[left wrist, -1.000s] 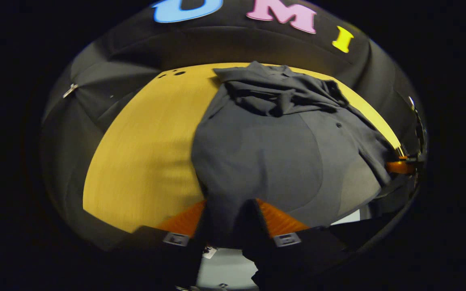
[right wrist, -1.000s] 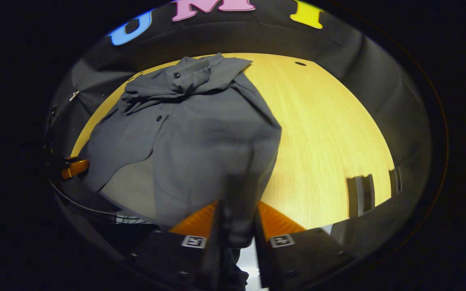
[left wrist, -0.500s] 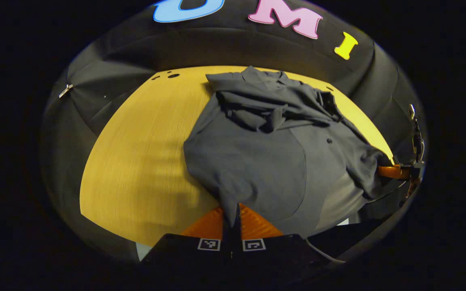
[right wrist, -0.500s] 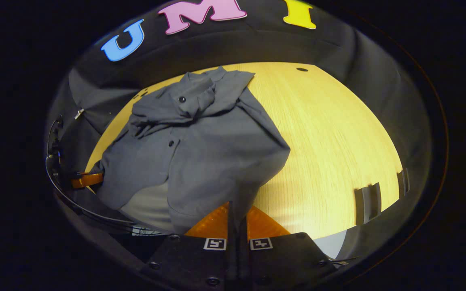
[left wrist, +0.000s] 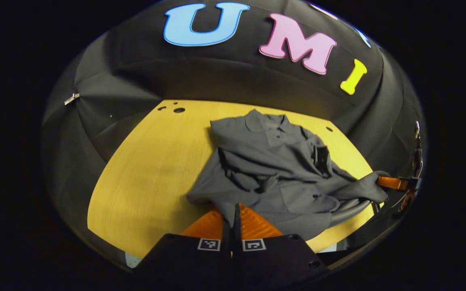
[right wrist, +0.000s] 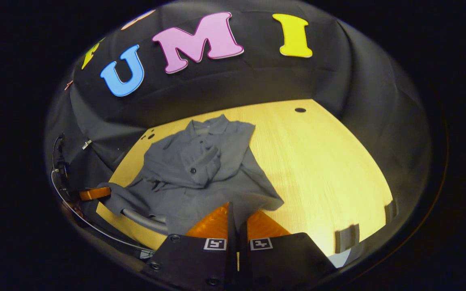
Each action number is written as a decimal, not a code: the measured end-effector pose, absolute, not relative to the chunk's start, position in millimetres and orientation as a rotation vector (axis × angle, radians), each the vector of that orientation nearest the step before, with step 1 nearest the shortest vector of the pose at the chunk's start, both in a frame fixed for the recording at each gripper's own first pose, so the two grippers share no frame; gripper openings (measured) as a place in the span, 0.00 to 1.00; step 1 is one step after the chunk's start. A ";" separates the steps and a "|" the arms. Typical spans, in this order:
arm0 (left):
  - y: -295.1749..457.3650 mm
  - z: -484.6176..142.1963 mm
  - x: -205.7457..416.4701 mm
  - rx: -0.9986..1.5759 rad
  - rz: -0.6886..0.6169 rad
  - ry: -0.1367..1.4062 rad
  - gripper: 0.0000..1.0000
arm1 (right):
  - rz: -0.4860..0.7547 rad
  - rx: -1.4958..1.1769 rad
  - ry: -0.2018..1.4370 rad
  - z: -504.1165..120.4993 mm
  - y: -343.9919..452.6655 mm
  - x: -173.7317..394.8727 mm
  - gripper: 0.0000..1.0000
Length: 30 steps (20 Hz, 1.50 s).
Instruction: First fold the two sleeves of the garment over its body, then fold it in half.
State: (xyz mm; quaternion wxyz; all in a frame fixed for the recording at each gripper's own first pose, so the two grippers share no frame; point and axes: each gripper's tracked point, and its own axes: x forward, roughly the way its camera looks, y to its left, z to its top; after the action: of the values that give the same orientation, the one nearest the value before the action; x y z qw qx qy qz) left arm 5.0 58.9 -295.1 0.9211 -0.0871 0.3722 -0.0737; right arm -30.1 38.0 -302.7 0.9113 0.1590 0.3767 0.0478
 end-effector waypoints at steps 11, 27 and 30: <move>59.9 -237.6 130.6 -0.158 -0.155 0.576 0.05 | 0.109 0.298 0.612 -254.5 28.3 90.1 0.06; 41.6 -312.4 299.6 0.010 -0.142 0.597 0.05 | 0.028 0.240 0.708 -378.6 15.7 250.9 0.06; 39.7 -339.7 318.9 0.043 -0.130 0.612 0.05 | 0.011 0.231 0.747 -415.2 19.5 266.5 0.06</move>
State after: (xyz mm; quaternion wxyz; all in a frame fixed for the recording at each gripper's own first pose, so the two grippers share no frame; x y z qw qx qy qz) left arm 318.9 39.7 -339.7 0.9513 0.0214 0.3010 -0.0639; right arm 266.5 19.5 -415.2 0.9245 0.1125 0.3642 0.0053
